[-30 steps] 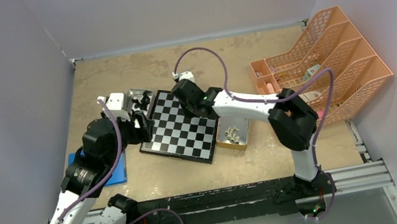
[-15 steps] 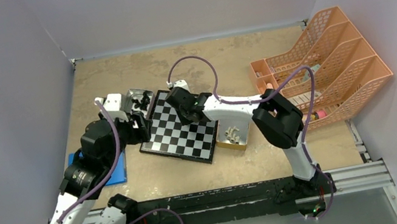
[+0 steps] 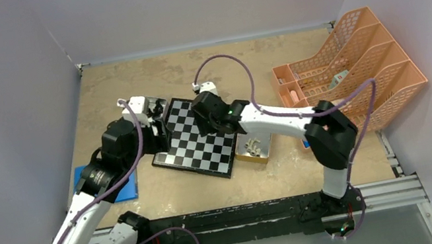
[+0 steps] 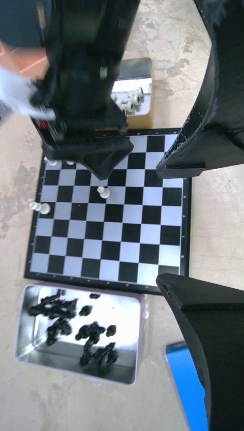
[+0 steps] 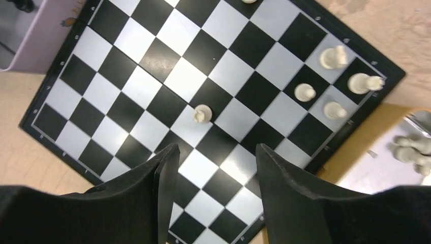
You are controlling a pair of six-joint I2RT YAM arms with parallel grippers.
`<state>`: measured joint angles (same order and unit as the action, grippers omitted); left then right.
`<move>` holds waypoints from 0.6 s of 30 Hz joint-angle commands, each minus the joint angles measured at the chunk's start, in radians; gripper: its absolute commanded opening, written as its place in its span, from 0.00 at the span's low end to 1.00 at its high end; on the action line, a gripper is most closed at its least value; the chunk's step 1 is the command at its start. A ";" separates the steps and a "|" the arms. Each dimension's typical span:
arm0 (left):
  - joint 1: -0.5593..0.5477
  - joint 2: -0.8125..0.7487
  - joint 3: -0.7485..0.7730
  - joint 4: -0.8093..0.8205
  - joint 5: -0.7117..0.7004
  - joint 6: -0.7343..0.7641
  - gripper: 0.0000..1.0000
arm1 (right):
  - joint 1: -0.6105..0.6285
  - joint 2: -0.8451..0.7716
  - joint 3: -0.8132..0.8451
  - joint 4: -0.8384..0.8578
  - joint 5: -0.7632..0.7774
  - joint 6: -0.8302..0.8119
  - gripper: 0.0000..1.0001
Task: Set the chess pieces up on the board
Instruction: Place the chess piece on the chessboard, then pick up the chess piece from the chessboard.
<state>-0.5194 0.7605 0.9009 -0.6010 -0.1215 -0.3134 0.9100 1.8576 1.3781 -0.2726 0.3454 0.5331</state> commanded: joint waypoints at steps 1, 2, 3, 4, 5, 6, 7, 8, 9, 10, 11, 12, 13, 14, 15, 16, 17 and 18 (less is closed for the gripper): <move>0.002 0.088 0.039 -0.001 0.065 -0.037 0.67 | 0.006 -0.156 -0.093 0.060 0.038 0.024 0.62; 0.001 0.114 0.048 -0.006 0.081 -0.043 0.66 | 0.006 -0.198 -0.121 0.071 0.045 0.026 0.64; 0.001 0.138 0.057 -0.014 0.093 -0.050 0.64 | 0.006 -0.228 -0.151 0.086 0.048 0.026 0.65; 0.001 0.162 0.067 -0.019 0.101 -0.061 0.63 | 0.005 -0.261 -0.183 0.098 0.055 0.027 0.67; 0.001 0.189 0.075 -0.026 0.106 -0.071 0.62 | 0.005 -0.291 -0.212 0.113 0.069 0.026 0.68; 0.001 0.215 0.085 -0.033 0.112 -0.082 0.61 | 0.005 -0.319 -0.242 0.126 0.080 0.026 0.71; 0.001 0.243 0.097 -0.043 0.116 -0.095 0.61 | 0.005 -0.349 -0.268 0.139 0.087 0.026 0.77; 0.002 0.282 0.119 -0.056 0.117 -0.106 0.61 | 0.005 -0.375 -0.300 0.152 0.091 0.025 0.85; 0.001 0.309 0.138 -0.069 0.138 -0.120 0.60 | 0.006 -0.406 -0.325 0.165 0.097 0.022 0.94; 0.001 0.338 0.154 -0.071 0.159 -0.128 0.60 | 0.005 -0.437 -0.348 0.180 0.106 0.021 0.98; 0.001 0.365 0.165 -0.066 0.176 -0.135 0.60 | 0.006 -0.469 -0.371 0.194 0.110 0.020 0.99; 0.001 0.392 0.174 -0.053 0.188 -0.141 0.60 | 0.006 -0.503 -0.394 0.207 0.110 0.020 0.99; 0.001 0.421 0.182 -0.042 0.199 -0.143 0.60 | 0.006 -0.534 -0.414 0.218 0.110 0.021 0.99; 0.001 0.449 0.191 -0.031 0.203 -0.144 0.59 | 0.006 -0.569 -0.437 0.229 0.114 0.021 0.99; 0.002 0.483 0.198 -0.022 0.200 -0.144 0.58 | 0.006 -0.601 -0.457 0.240 0.117 0.016 0.99; 0.002 0.513 0.204 -0.011 0.196 -0.144 0.56 | 0.005 -0.630 -0.474 0.253 0.123 0.006 0.99; 0.002 0.544 0.212 0.000 0.188 -0.145 0.54 | 0.006 -0.658 -0.489 0.258 0.132 -0.005 0.99; 0.000 0.576 0.218 0.008 0.185 -0.146 0.51 | 0.006 -0.682 -0.502 0.261 0.143 -0.013 0.99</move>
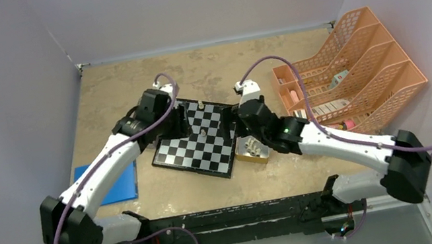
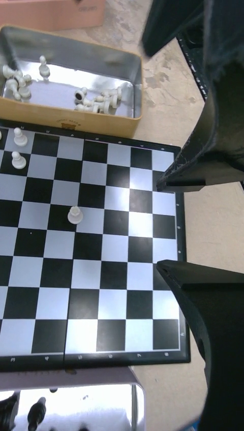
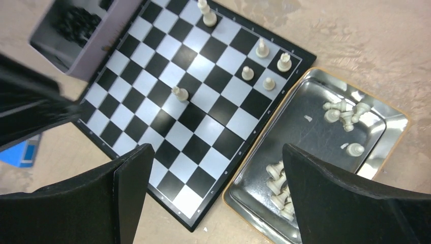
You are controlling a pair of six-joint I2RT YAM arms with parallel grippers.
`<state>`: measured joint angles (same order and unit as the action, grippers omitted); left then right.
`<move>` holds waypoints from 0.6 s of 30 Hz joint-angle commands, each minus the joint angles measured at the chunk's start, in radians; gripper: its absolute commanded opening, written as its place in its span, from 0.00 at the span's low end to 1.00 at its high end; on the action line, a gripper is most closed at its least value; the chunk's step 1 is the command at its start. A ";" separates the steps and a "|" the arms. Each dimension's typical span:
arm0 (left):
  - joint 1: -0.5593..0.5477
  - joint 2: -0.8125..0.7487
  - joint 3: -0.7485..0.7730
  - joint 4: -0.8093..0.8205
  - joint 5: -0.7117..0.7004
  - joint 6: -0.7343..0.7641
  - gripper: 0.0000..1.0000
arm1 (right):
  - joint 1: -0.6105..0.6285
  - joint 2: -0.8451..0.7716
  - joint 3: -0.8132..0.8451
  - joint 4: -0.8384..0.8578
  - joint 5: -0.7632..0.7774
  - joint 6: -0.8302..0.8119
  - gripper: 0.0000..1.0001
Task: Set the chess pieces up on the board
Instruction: Pick up the chess piece from the chessboard.
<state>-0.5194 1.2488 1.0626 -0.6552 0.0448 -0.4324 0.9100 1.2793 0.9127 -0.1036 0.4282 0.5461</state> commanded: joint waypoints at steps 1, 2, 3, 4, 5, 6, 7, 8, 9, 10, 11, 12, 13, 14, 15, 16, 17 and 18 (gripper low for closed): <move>0.000 0.116 0.066 0.073 0.021 -0.027 0.47 | 0.006 -0.129 -0.051 0.096 0.065 -0.035 0.99; 0.000 0.146 0.075 0.081 0.025 -0.027 0.45 | 0.006 -0.150 -0.062 0.099 0.068 -0.045 0.99; 0.000 0.174 0.083 0.095 0.029 -0.028 0.44 | 0.005 -0.168 -0.069 0.098 0.071 -0.053 0.99; 0.000 0.200 0.089 0.112 0.035 -0.026 0.43 | 0.006 -0.186 -0.075 0.098 0.075 -0.057 0.99; -0.001 0.229 0.094 0.128 0.045 -0.024 0.43 | 0.005 -0.196 -0.078 0.097 0.080 -0.058 0.99; -0.002 0.254 0.101 0.144 0.050 -0.022 0.42 | 0.006 -0.202 -0.082 0.098 0.081 -0.056 0.99; -0.004 0.281 0.107 0.157 0.048 -0.021 0.42 | 0.005 -0.207 -0.083 0.099 0.084 -0.055 0.99; -0.006 0.306 0.114 0.173 0.051 -0.019 0.42 | 0.005 -0.209 -0.085 0.099 0.088 -0.055 0.99; -0.009 0.329 0.119 0.190 0.055 -0.012 0.42 | 0.006 -0.210 -0.087 0.100 0.093 -0.061 0.99; -0.015 0.350 0.123 0.208 0.054 -0.008 0.42 | 0.005 -0.207 -0.089 0.123 0.095 -0.070 0.99; -0.019 0.369 0.128 0.218 0.046 -0.009 0.42 | 0.005 -0.202 -0.090 0.127 0.090 -0.073 0.99; -0.021 0.387 0.132 0.227 0.036 -0.008 0.41 | 0.006 -0.198 -0.089 0.128 0.088 -0.076 0.99; -0.023 0.403 0.132 0.237 0.029 -0.007 0.42 | 0.006 -0.192 -0.089 0.128 0.086 -0.076 0.99; -0.024 0.417 0.134 0.246 0.024 -0.004 0.42 | 0.006 -0.187 -0.088 0.128 0.085 -0.076 0.99; -0.025 0.430 0.134 0.254 0.027 -0.001 0.42 | 0.006 -0.180 -0.087 0.126 0.084 -0.077 0.99; -0.024 0.440 0.133 0.264 0.033 0.004 0.42 | 0.006 -0.177 -0.083 0.124 0.083 -0.078 0.99; -0.026 0.448 0.131 0.272 0.040 0.008 0.42 | 0.006 -0.174 -0.081 0.124 0.083 -0.077 0.99; -0.028 0.455 0.129 0.280 0.043 0.010 0.42 | 0.006 -0.172 -0.080 0.124 0.083 -0.078 0.99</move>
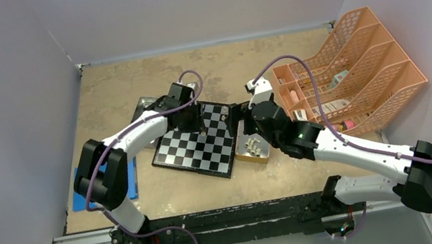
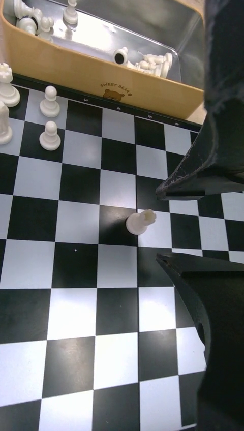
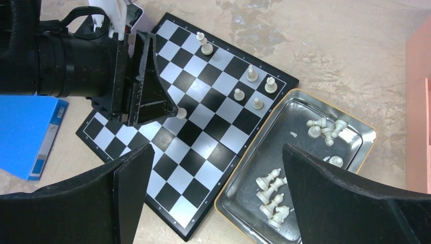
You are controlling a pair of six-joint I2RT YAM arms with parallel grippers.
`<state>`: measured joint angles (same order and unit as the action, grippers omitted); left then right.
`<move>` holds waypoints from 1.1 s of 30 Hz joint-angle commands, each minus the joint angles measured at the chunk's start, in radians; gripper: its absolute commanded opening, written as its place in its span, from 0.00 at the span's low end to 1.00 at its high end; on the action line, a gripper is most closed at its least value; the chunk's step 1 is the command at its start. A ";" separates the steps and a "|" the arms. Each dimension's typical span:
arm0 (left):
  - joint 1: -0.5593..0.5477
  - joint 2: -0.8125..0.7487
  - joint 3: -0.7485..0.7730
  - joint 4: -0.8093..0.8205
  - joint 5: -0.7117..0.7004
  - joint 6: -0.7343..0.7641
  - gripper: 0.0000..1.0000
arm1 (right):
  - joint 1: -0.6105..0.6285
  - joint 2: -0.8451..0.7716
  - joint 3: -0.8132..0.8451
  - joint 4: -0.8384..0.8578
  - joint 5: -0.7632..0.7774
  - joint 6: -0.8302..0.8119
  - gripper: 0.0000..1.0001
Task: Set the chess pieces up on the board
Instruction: Pick up the chess piece from the chessboard.
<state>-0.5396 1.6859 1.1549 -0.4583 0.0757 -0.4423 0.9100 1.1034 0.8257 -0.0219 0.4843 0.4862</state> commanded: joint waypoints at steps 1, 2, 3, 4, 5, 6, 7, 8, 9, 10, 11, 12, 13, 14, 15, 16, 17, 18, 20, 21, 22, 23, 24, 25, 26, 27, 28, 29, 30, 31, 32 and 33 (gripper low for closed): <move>-0.010 0.024 0.036 0.088 0.016 0.020 0.42 | 0.006 0.005 0.007 0.041 0.030 -0.020 0.99; -0.012 0.031 0.033 0.092 0.018 0.023 0.42 | 0.006 0.006 0.007 0.040 0.031 -0.020 0.99; -0.013 0.036 0.032 0.097 0.018 0.024 0.42 | 0.006 0.006 0.007 0.040 0.033 -0.020 0.99; -0.014 0.043 0.031 0.100 0.017 0.026 0.41 | 0.006 0.004 0.006 0.040 0.035 -0.021 0.99; -0.015 0.048 0.028 0.105 0.014 0.028 0.41 | 0.006 0.003 0.005 0.040 0.037 -0.020 0.99; -0.015 0.052 0.027 0.109 0.010 0.031 0.41 | 0.006 0.002 0.005 0.040 0.038 -0.020 0.99; -0.015 0.059 0.027 0.112 0.006 0.033 0.39 | 0.006 0.000 0.004 0.040 0.038 -0.020 0.99; -0.017 0.065 0.028 0.118 0.005 0.038 0.37 | 0.006 0.000 0.002 0.040 0.038 -0.020 0.99; -0.018 0.070 0.028 0.123 0.002 0.043 0.35 | 0.006 -0.003 0.001 0.040 0.038 -0.020 0.99; -0.020 0.076 0.029 0.122 -0.004 0.046 0.33 | 0.006 -0.003 0.000 0.040 0.039 -0.021 0.99; -0.023 0.081 0.030 0.121 -0.011 0.048 0.32 | 0.006 -0.005 0.002 0.038 0.039 -0.024 0.99; -0.023 0.085 0.032 0.120 -0.016 0.049 0.31 | 0.006 -0.005 0.002 0.033 0.042 -0.024 0.99; -0.025 0.087 0.032 0.118 -0.019 0.050 0.28 | 0.006 -0.006 0.003 0.030 0.046 -0.025 0.99; -0.026 0.089 0.034 0.118 -0.019 0.051 0.26 | 0.006 -0.008 0.003 0.030 0.046 -0.025 0.99; -0.027 0.088 0.035 0.115 -0.018 0.051 0.22 | 0.006 -0.009 0.002 0.030 0.047 -0.025 0.99; -0.029 0.088 0.038 0.111 -0.018 0.051 0.19 | 0.006 -0.011 0.001 0.032 0.047 -0.025 0.99; -0.032 0.085 0.040 0.106 -0.020 0.051 0.15 | 0.006 -0.012 0.000 0.033 0.046 -0.026 0.99; -0.034 0.080 0.044 0.101 -0.025 0.051 0.13 | 0.006 -0.012 0.000 0.034 0.045 -0.025 0.99; -0.034 0.072 0.053 0.086 -0.050 0.048 0.09 | 0.006 -0.009 -0.004 0.038 0.041 -0.024 0.99; -0.034 0.069 0.060 0.076 -0.067 0.043 0.09 | 0.005 -0.006 -0.006 0.041 0.040 -0.024 0.99; -0.035 0.065 0.069 0.065 -0.087 0.040 0.09 | 0.006 -0.004 -0.007 0.043 0.039 -0.022 0.99; -0.034 0.063 0.078 0.057 -0.114 0.036 0.09 | 0.006 -0.003 -0.009 0.044 0.037 -0.021 0.99; -0.035 0.063 0.090 0.047 -0.133 0.033 0.08 | 0.006 -0.002 -0.011 0.046 0.035 -0.020 0.99; -0.034 0.064 0.101 0.037 -0.153 0.033 0.08 | 0.006 -0.001 -0.011 0.049 0.033 -0.018 0.99; -0.033 0.069 0.112 0.028 -0.170 0.032 0.08 | 0.006 -0.001 -0.014 0.049 0.032 -0.018 0.99; -0.032 0.074 0.126 0.018 -0.185 0.032 0.08 | 0.006 0.000 -0.014 0.050 0.030 -0.017 0.99; -0.029 0.084 0.141 0.005 -0.196 0.033 0.08 | 0.005 0.000 -0.014 0.050 0.029 -0.017 0.99; -0.027 0.094 0.161 -0.009 -0.214 0.037 0.08 | 0.006 -0.001 -0.013 0.048 0.027 -0.017 0.99; -0.026 0.106 0.182 -0.025 -0.241 0.042 0.08 | 0.006 -0.003 -0.015 0.048 0.026 -0.016 0.99; -0.024 0.119 0.208 -0.037 -0.266 0.047 0.08 | 0.006 -0.006 -0.018 0.050 0.027 -0.016 0.99; -0.018 0.131 0.226 -0.044 -0.285 0.051 0.08 | 0.006 -0.010 -0.022 0.052 0.027 -0.014 0.99; -0.007 0.143 0.244 -0.047 -0.293 0.052 0.08 | 0.006 -0.014 -0.025 0.055 0.025 -0.011 0.99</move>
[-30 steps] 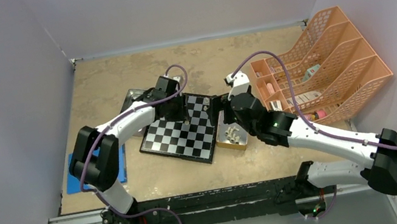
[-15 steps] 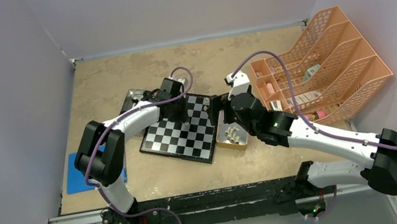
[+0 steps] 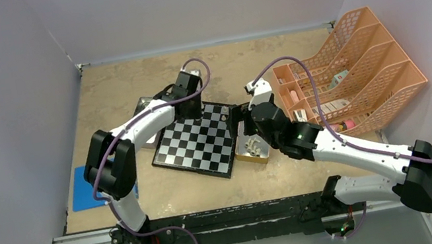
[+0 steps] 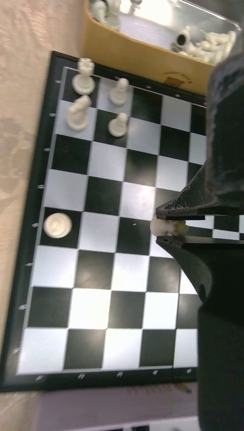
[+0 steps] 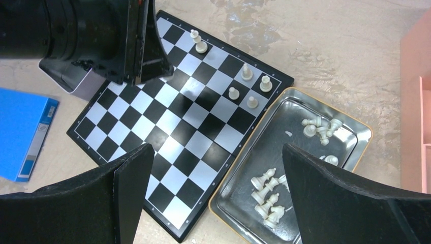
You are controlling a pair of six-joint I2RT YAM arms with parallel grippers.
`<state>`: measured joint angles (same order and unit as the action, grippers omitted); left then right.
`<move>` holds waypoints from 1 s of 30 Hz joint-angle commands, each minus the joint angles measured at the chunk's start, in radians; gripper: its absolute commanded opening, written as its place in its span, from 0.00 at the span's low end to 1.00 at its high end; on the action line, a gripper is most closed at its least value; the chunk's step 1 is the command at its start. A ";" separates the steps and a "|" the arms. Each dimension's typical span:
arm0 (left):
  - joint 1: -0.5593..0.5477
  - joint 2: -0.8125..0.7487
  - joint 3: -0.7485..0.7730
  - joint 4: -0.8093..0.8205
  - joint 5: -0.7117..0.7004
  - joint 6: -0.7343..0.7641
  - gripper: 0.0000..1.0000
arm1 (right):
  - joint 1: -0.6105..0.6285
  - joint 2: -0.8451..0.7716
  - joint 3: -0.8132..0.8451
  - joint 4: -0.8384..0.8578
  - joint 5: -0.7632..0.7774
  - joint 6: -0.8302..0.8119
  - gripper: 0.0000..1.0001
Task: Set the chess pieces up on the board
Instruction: Pick up the chess piece from the chessboard, then place the chess piece on the chessboard.
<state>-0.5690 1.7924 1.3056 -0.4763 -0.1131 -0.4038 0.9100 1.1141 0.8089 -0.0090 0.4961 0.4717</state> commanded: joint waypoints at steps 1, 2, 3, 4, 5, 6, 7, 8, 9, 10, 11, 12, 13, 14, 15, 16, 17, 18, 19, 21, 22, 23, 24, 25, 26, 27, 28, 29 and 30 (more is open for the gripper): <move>0.038 0.048 0.114 -0.036 -0.101 0.013 0.08 | 0.006 -0.027 -0.013 0.045 0.010 0.007 0.99; 0.057 0.065 0.134 -0.042 -0.094 0.013 0.08 | 0.005 -0.032 -0.019 0.049 0.001 0.009 0.99; 0.069 0.077 0.150 -0.043 -0.092 0.013 0.08 | 0.006 -0.035 -0.021 0.052 -0.008 0.010 0.99; 0.081 0.087 0.165 -0.038 -0.090 0.015 0.08 | 0.006 -0.036 -0.023 0.056 -0.017 0.011 0.99; 0.094 0.100 0.181 -0.035 -0.088 0.019 0.08 | 0.006 -0.038 -0.026 0.059 -0.025 0.014 0.99; 0.105 0.114 0.198 -0.033 -0.089 0.022 0.08 | 0.006 -0.040 -0.027 0.058 -0.029 0.015 0.99; 0.117 0.130 0.217 -0.034 -0.088 0.026 0.08 | 0.006 -0.042 -0.028 0.058 -0.033 0.017 0.99; 0.130 0.147 0.234 -0.039 -0.088 0.028 0.08 | 0.006 -0.044 -0.028 0.055 -0.034 0.016 0.99; 0.143 0.163 0.253 -0.045 -0.088 0.030 0.08 | 0.006 -0.045 -0.028 0.054 -0.038 0.017 0.99; 0.156 0.179 0.270 -0.052 -0.088 0.031 0.07 | 0.006 -0.047 -0.028 0.052 -0.042 0.018 0.99; 0.167 0.192 0.283 -0.054 -0.086 0.033 0.08 | 0.005 -0.048 -0.028 0.050 -0.046 0.019 0.99; 0.175 0.201 0.293 -0.053 -0.085 0.038 0.08 | 0.006 -0.050 -0.029 0.047 -0.051 0.020 0.99; 0.182 0.208 0.299 -0.049 -0.089 0.045 0.07 | 0.006 -0.053 -0.031 0.048 -0.056 0.021 0.99; 0.186 0.214 0.304 -0.048 -0.097 0.049 0.08 | 0.005 -0.056 -0.033 0.049 -0.059 0.021 0.99; 0.190 0.222 0.308 -0.046 -0.104 0.053 0.07 | 0.006 -0.058 -0.034 0.050 -0.061 0.021 0.99; 0.194 0.228 0.311 -0.046 -0.107 0.056 0.08 | 0.006 -0.059 -0.034 0.049 -0.063 0.021 0.99; 0.196 0.235 0.316 -0.045 -0.110 0.060 0.08 | 0.006 -0.059 -0.034 0.049 -0.064 0.021 0.99; 0.196 0.242 0.321 -0.043 -0.115 0.065 0.08 | 0.006 -0.058 -0.032 0.049 -0.067 0.021 0.99; 0.196 0.248 0.328 -0.042 -0.115 0.068 0.08 | 0.006 -0.057 -0.030 0.047 -0.070 0.021 0.99; 0.196 0.258 0.337 -0.036 -0.103 0.076 0.09 | 0.005 -0.056 -0.027 0.049 -0.077 0.021 0.99; 0.196 0.263 0.342 -0.031 -0.098 0.077 0.09 | 0.006 -0.055 -0.025 0.049 -0.082 0.021 0.99; 0.196 0.268 0.346 -0.029 -0.092 0.077 0.09 | 0.005 -0.054 -0.024 0.050 -0.083 0.021 0.99; 0.196 0.274 0.351 -0.029 -0.088 0.078 0.09 | 0.006 -0.053 -0.022 0.050 -0.083 0.021 0.99; 0.196 0.281 0.356 -0.030 -0.088 0.079 0.09 | 0.006 -0.051 -0.020 0.050 -0.083 0.019 0.99; 0.196 0.286 0.360 -0.034 -0.093 0.079 0.09 | 0.006 -0.050 -0.017 0.047 -0.081 0.019 0.99; 0.196 0.292 0.362 -0.039 -0.101 0.079 0.09 | 0.006 -0.050 -0.016 0.046 -0.079 0.019 0.99; 0.196 0.295 0.362 -0.041 -0.113 0.077 0.09 | 0.006 -0.050 -0.016 0.045 -0.078 0.019 0.99; 0.196 0.298 0.361 -0.046 -0.121 0.078 0.09 | 0.006 -0.051 -0.015 0.044 -0.078 0.017 0.99; 0.197 0.301 0.359 -0.047 -0.127 0.079 0.09 | 0.006 -0.052 -0.018 0.046 -0.077 0.017 0.99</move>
<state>-0.3733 2.0819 1.6226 -0.5289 -0.2092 -0.3466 0.9100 1.0771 0.7792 0.0059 0.4232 0.4816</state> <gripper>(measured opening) 0.136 0.987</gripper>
